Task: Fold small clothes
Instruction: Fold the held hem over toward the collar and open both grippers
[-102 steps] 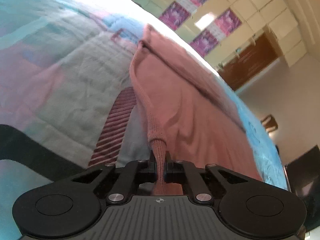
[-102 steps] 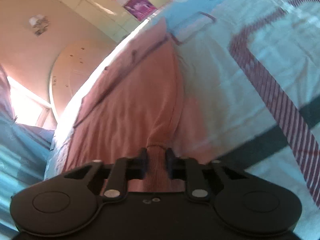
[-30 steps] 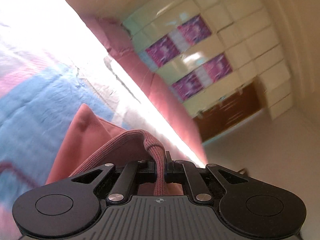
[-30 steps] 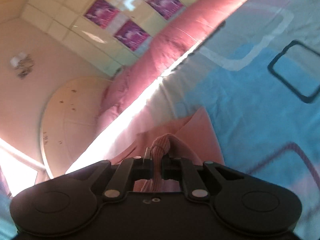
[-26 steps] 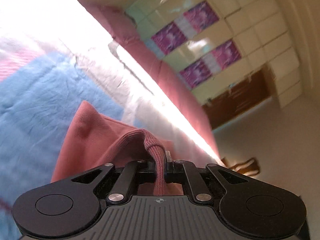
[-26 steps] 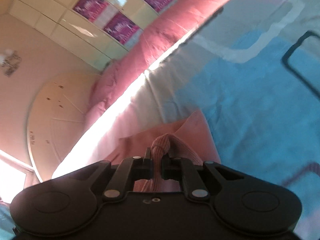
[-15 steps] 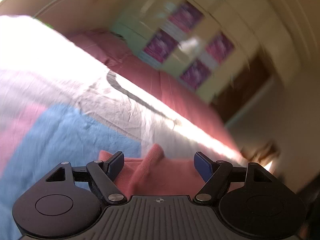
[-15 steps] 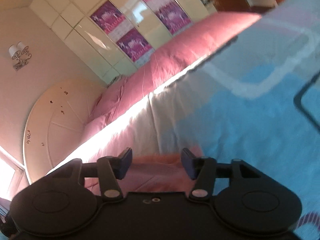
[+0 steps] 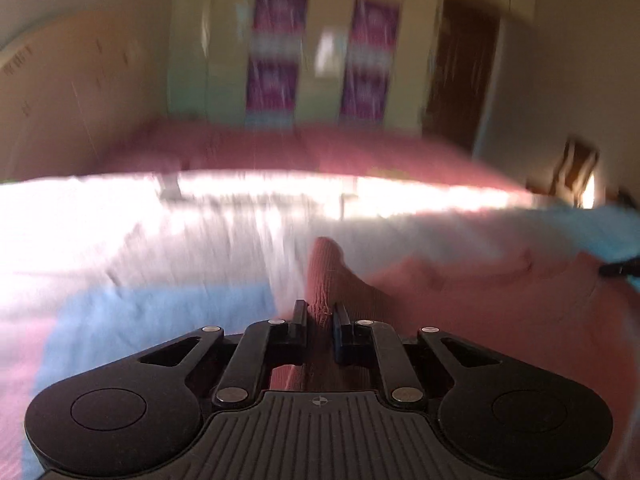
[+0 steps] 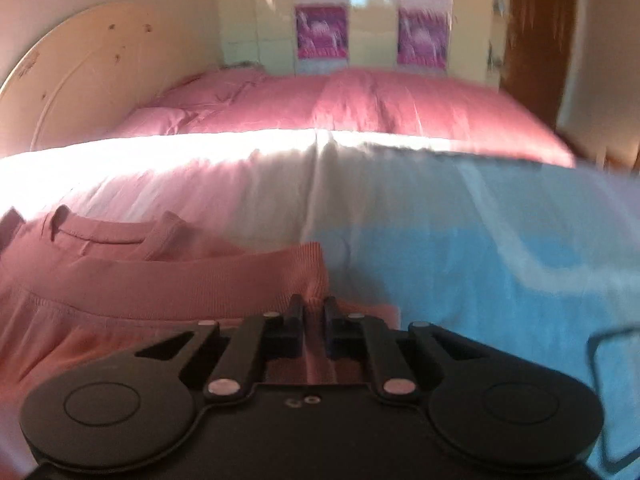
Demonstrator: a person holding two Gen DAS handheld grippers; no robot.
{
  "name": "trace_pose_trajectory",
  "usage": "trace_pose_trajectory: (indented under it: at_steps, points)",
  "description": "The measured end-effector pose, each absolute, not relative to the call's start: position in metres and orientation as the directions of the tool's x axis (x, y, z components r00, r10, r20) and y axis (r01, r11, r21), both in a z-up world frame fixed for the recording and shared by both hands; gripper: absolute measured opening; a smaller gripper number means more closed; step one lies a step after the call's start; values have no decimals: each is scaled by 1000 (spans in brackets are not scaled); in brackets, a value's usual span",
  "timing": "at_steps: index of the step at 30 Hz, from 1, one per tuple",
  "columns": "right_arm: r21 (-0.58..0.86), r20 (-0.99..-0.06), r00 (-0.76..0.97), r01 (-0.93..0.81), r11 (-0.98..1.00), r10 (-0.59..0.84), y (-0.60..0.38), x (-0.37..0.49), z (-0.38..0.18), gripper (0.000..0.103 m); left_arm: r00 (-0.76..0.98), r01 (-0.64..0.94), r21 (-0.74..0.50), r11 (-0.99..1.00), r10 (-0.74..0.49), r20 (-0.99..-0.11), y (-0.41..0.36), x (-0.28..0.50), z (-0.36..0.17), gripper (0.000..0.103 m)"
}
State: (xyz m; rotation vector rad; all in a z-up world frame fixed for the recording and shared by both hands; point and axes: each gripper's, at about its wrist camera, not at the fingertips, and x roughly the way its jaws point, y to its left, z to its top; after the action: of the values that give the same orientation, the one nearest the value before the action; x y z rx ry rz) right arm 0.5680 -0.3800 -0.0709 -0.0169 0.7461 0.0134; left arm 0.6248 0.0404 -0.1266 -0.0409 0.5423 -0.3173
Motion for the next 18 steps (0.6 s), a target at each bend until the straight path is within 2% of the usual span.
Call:
trace_pose_trajectory:
  at_steps: [1, 3, 6, 10, 15, 16, 18]
  points:
    - [-1, -648, 762, -19, 1000, 14, -379, 563, -65, 9, 834, 272, -155, 950, -312, -454, 49, 611, -117, 10]
    - [49, -538, 843, -4, 999, 30, -385, 538, -46, 9, 855, 246, -184, 952, -303, -421, 59, 595, -114, 10]
    - [8, -504, 863, -12, 1000, 14, -383, 528, -46, 9, 847, 220, -220, 950, -298, -441, 65, 595, -121, 10]
    - [19, -534, 845, -23, 1000, 29, -383, 541, -48, 9, 822, 197, -210, 958, -278, -498, 62, 623, -125, 11]
    - [34, -628, 779, 41, 999, -11, -386, 579, -73, 9, 764, 181, -140, 974, -228, -603, 47, 662, -147, 11]
    - [30, -650, 760, 56, 998, -23, -385, 584, -79, 9, 735, 181, -131, 975, -222, -641, 41, 670, -156, 11]
    - [17, -694, 718, 82, 996, -47, -382, 592, -92, 11, 737, 175, -124, 977, -214, -641, 41, 672, -163, 17]
